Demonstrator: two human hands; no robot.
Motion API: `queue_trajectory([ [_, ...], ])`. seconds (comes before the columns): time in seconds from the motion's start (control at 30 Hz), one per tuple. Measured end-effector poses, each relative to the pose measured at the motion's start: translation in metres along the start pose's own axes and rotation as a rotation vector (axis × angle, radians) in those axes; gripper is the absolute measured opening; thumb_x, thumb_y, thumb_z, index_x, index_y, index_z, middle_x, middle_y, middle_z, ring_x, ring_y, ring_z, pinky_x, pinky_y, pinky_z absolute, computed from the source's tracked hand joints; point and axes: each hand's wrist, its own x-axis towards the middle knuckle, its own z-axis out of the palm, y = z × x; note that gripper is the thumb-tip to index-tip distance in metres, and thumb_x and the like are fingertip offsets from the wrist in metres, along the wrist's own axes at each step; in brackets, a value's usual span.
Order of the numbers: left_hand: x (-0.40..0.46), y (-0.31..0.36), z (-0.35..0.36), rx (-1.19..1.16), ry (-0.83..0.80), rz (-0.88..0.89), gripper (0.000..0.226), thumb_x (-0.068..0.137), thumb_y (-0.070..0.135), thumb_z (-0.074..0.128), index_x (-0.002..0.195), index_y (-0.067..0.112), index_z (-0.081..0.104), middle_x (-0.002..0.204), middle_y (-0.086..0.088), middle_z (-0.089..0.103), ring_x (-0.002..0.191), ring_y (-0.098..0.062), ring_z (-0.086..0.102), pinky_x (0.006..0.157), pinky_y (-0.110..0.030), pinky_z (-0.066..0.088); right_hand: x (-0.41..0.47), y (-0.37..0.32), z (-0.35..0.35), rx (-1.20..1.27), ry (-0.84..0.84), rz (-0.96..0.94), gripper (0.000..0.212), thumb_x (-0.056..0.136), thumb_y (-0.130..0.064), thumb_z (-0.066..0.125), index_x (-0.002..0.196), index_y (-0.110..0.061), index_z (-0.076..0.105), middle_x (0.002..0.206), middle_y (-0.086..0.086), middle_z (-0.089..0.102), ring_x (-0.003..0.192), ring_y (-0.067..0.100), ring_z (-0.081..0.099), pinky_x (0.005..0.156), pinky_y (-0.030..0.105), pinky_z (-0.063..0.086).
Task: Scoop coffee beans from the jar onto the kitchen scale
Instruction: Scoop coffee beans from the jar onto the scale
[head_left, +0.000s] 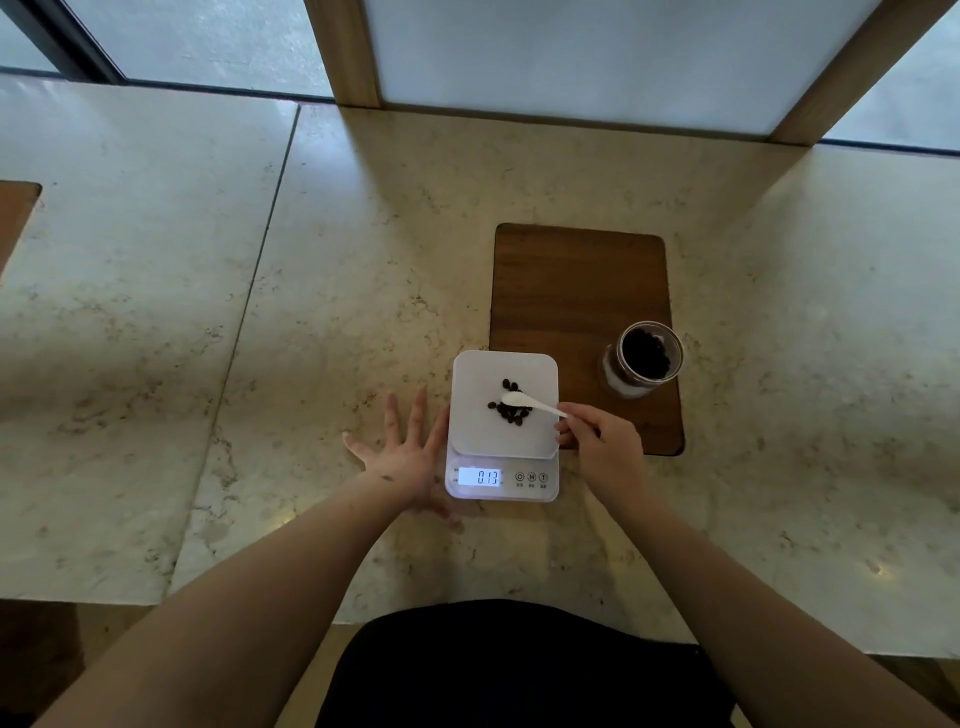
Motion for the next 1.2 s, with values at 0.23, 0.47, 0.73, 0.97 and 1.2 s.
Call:
queue_trajectory([
  [0.23,0.002,-0.002,0.002,-0.004,0.004,-0.004,0.166,0.048,0.091,0.076,0.135,0.04,-0.056,0.127,0.007,-0.075,0.124,-0.039,-0.064,0.096,-0.095,-0.007,0.001,0.001,-0.014,0.244,0.076,0.082,0.025,0.1,-0.012,0.052,0.114,-0.02,0.071,0.082,-0.002,0.073,0.068,0.003,0.066,0.06,0.018,0.054],
  [0.47,0.001,-0.002,0.002,0.014,0.005,-0.011,0.165,0.048,0.093,0.074,0.131,0.04,-0.058,0.129,0.007,-0.074,0.125,-0.039,-0.064,0.097,-0.094,-0.006,0.013,-0.015,0.01,0.253,-0.003,0.203,0.026,0.101,-0.01,0.048,0.118,-0.011,0.067,0.082,0.005,0.069,0.069,0.01,0.061,0.057,0.018,0.051],
  [0.73,0.002,-0.002,0.002,0.014,0.004,-0.005,0.164,0.05,0.092,0.074,0.134,0.04,-0.057,0.133,0.005,-0.072,0.125,-0.039,-0.064,0.098,-0.094,-0.006,0.0,-0.008,0.002,0.311,0.003,0.273,0.022,0.101,-0.014,0.049,0.103,-0.022,0.07,0.081,0.001,0.072,0.061,0.002,0.065,0.053,0.016,0.052],
  [0.97,-0.003,0.001,-0.001,0.026,-0.013,-0.017,0.163,0.051,0.091,0.076,0.14,0.039,-0.051,0.133,0.004,-0.071,0.127,-0.039,-0.062,0.1,-0.093,-0.004,0.002,-0.017,0.004,0.417,-0.012,0.349,0.022,0.102,-0.014,0.048,0.098,-0.022,0.068,0.085,0.007,0.071,0.069,0.013,0.064,0.058,0.021,0.055],
  [1.2,-0.004,0.001,-0.001,0.025,-0.015,-0.014,0.163,0.051,0.091,0.075,0.143,0.038,-0.049,0.13,0.005,-0.072,0.127,-0.04,-0.062,0.1,-0.093,-0.003,-0.011,-0.009,0.0,0.493,-0.024,0.404,0.022,0.102,-0.014,0.05,0.1,-0.018,0.071,0.085,0.007,0.073,0.071,0.015,0.068,0.063,0.026,0.057],
])
